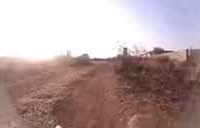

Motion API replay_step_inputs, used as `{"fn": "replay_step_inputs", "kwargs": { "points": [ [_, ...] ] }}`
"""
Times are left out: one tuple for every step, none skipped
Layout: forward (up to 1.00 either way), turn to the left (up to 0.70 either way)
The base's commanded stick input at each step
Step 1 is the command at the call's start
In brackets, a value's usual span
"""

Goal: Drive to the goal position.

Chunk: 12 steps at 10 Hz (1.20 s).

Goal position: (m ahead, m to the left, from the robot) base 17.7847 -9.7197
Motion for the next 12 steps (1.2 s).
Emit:
{"fn": "replay_step_inputs", "kwargs": {
  "points": [
    [0.69, 0.0],
    [0.69, 0.0],
    [0.69, 0.0],
    [0.69, 0.0],
    [0.69, 0.0],
    [0.69, 0.0],
    [0.69, 0.0],
    [0.69, 0.0],
    [0.69, 0.0],
    [0.69, 0.0],
    [0.69, 0.0],
    [0.69, 0.0]
  ]
}}
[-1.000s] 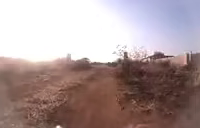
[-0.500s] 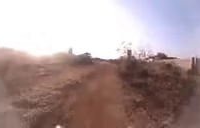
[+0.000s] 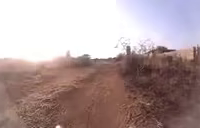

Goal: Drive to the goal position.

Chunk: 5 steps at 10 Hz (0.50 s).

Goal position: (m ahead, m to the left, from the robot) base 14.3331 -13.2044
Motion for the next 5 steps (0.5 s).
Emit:
{"fn": "replay_step_inputs", "kwargs": {
  "points": [
    [0.69, 0.0],
    [0.69, 0.0],
    [0.69, 0.0],
    [0.69, 0.0],
    [0.69, 0.0]
  ]
}}
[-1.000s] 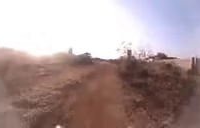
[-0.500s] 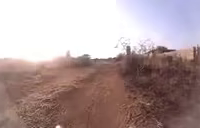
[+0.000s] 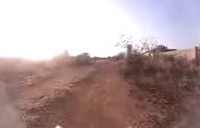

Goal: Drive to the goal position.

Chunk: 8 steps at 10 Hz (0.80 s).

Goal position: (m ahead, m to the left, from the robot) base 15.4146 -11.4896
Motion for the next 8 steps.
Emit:
{"fn": "replay_step_inputs", "kwargs": {
  "points": [
    [0.69, 0.0],
    [0.69, 0.0],
    [0.69, 0.0],
    [0.69, 0.0],
    [0.69, 0.0],
    [0.69, 0.0],
    [0.69, 0.0],
    [0.69, 0.0]
  ]
}}
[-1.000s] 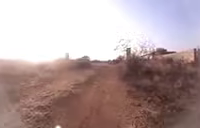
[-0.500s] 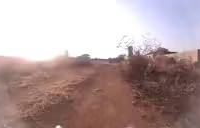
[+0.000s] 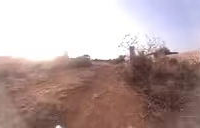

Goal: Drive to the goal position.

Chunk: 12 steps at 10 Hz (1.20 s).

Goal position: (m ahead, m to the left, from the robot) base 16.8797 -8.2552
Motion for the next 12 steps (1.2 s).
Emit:
{"fn": "replay_step_inputs", "kwargs": {
  "points": [
    [0.69, 0.0],
    [0.69, 0.0],
    [0.69, 0.0],
    [0.69, 0.0],
    [0.69, 0.0],
    [0.69, 0.0],
    [0.69, 0.0],
    [0.69, 0.0],
    [0.69, 0.0],
    [0.69, 0.0],
    [0.69, 0.0],
    [0.69, 0.0]
  ]
}}
